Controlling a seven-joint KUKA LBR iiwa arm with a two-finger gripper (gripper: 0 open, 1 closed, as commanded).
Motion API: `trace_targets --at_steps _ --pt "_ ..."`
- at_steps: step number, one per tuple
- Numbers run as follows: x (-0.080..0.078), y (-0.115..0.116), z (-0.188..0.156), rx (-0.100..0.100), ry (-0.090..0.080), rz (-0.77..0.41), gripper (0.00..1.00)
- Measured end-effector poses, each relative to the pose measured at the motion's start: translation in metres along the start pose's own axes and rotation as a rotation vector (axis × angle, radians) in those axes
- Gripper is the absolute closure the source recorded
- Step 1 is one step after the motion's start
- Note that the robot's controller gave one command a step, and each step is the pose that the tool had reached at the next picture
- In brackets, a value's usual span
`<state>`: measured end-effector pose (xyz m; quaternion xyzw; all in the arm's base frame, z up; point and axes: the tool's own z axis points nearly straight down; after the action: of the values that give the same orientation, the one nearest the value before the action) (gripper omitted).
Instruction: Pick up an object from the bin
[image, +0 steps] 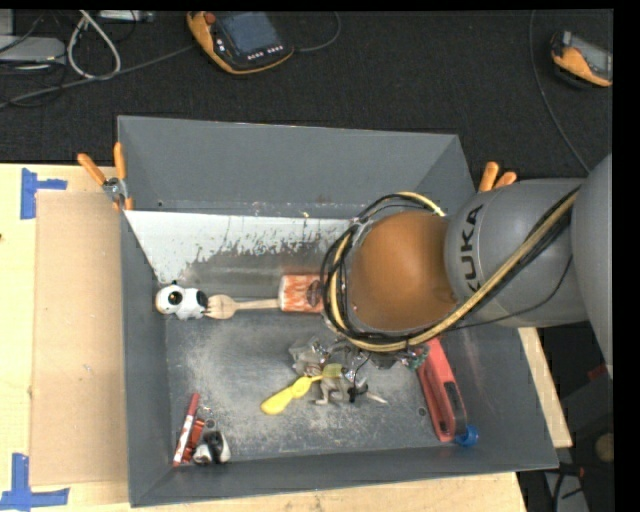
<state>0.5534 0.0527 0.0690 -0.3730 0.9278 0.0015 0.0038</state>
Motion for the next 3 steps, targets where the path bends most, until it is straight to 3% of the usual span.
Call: trace_targets --at_steps 2,3 --pt "0.003 0.003 -0.018 -0.008 0.009 0.003 1.0" --pt "-0.001 0.001 -0.06 0.0 -0.002 0.004 1.0"
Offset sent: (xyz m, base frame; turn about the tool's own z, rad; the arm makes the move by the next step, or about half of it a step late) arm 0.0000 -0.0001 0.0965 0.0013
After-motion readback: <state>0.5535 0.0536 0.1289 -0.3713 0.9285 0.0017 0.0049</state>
